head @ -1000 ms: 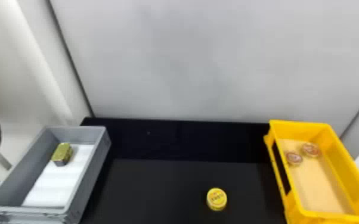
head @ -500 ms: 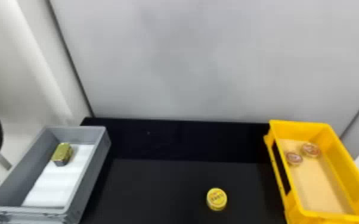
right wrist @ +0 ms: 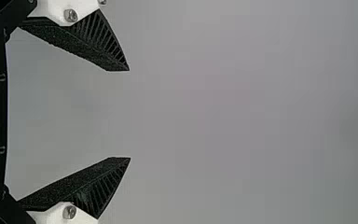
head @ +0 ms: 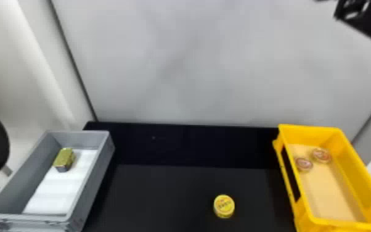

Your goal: Pick up the round yellow can and place it in the yellow rectangular box

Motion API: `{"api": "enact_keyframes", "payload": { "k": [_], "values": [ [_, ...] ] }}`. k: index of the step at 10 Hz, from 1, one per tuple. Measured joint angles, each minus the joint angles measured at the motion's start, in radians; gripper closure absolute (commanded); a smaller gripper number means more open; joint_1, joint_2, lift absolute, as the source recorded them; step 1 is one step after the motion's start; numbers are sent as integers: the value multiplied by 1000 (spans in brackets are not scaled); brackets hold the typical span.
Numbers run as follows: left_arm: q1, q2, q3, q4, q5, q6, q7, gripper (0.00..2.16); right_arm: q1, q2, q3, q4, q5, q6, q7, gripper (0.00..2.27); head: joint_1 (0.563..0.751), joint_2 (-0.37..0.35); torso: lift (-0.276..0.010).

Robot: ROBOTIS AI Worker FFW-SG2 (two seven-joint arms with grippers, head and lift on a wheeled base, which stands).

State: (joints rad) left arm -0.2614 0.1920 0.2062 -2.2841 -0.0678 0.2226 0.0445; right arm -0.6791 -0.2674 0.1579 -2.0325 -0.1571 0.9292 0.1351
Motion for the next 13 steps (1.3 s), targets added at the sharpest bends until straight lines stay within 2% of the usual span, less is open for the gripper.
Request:
{"api": "enact_keyframes", "payload": {
  "k": [2, 4, 6, 9, 10, 11, 13],
  "values": [
    [11, -10, -4, 2, 3, 2, 0, 140, 57, 35, -6, 43, 115, 84, 197, 96, 663, 54, 10],
    [12, -18, -14, 7, 4, 4, 0, 140, 131, 72, -37, 105, 224, 141, 341, 91, 663, 54, 10],
    [-2, -28, -42, 29, 7, -5, 0, 140, 191, 83, -44, 142, 347, 210, 478, 99, 663, 54, 10],
    [-20, -48, -75, 61, 17, -20, 1, 140, 240, 102, 2, 229, 643, 234, 778, 108, 663, 54, 10],
    [-22, -52, -80, 68, 21, -23, 0, 140, 253, 105, 25, 283, 704, 208, 843, 114, 663, 54, 10],
    [-26, -54, -85, 73, 23, -24, -1, 140, 275, 107, 41, 325, 726, 177, 866, 116, 663, 54, 10],
    [-30, -55, -97, 81, 26, -25, -1, 140, 333, 114, 51, 377, 713, 135, 863, 116, 663, 54, 10]
  ]
}}
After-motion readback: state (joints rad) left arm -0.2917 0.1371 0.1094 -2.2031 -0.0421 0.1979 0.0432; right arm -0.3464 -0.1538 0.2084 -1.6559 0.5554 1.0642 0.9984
